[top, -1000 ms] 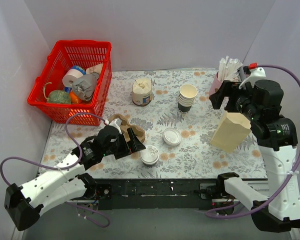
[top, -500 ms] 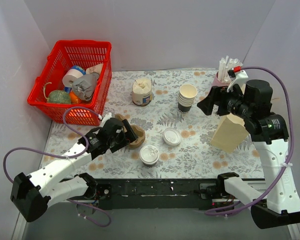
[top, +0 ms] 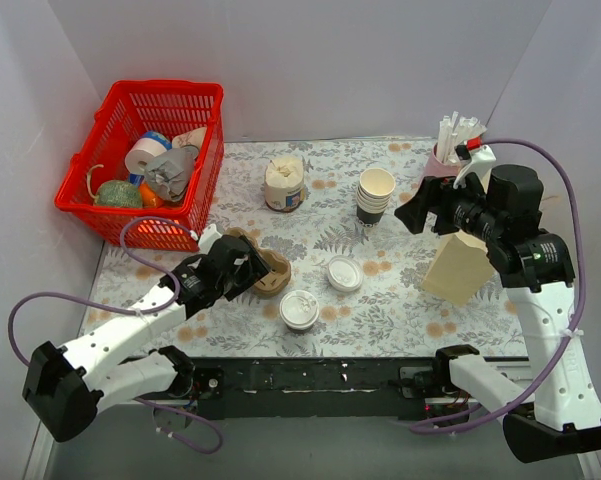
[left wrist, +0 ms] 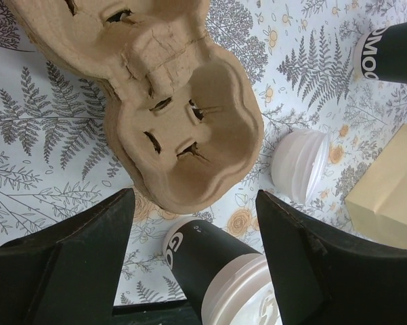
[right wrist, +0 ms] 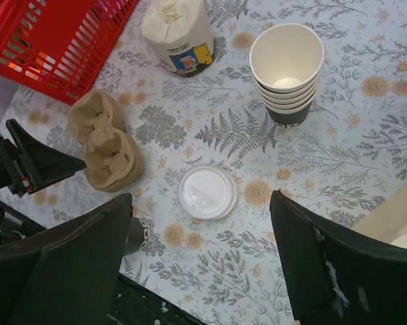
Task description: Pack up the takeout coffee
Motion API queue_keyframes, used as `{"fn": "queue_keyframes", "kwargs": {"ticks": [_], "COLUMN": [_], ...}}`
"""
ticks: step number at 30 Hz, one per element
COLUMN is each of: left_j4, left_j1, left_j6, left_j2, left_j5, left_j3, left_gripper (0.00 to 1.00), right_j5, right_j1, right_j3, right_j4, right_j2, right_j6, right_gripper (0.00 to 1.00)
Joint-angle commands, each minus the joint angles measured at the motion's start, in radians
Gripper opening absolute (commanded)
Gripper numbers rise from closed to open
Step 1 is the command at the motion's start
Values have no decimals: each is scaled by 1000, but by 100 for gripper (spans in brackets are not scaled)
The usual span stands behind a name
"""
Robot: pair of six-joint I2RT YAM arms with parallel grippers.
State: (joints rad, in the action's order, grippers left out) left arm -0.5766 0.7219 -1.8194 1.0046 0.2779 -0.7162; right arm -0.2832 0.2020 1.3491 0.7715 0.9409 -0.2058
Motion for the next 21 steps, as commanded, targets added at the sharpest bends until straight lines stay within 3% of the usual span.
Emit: {"fn": "queue_keyframes", "kwargs": {"ticks": [1,15,21], "left_j4": [1,55,57], "left_j1": [-6,-18,-26], "left_j6": [-3,-1,-9], "left_j2": [6,62,74], "left_j5": [47,58,53], "left_j3": [-8,14,21], "left_gripper": [70,58,57], "right_j5": [6,-1,4], "right_j1": [-4,-6,-4], "right_j3": [-24,-47,-51], "right_j4": [-46,-54,-54], "right_j2": [-7,-14,-13], "right_j6": [6,14,14], "right_gripper": [90,90,90]}}
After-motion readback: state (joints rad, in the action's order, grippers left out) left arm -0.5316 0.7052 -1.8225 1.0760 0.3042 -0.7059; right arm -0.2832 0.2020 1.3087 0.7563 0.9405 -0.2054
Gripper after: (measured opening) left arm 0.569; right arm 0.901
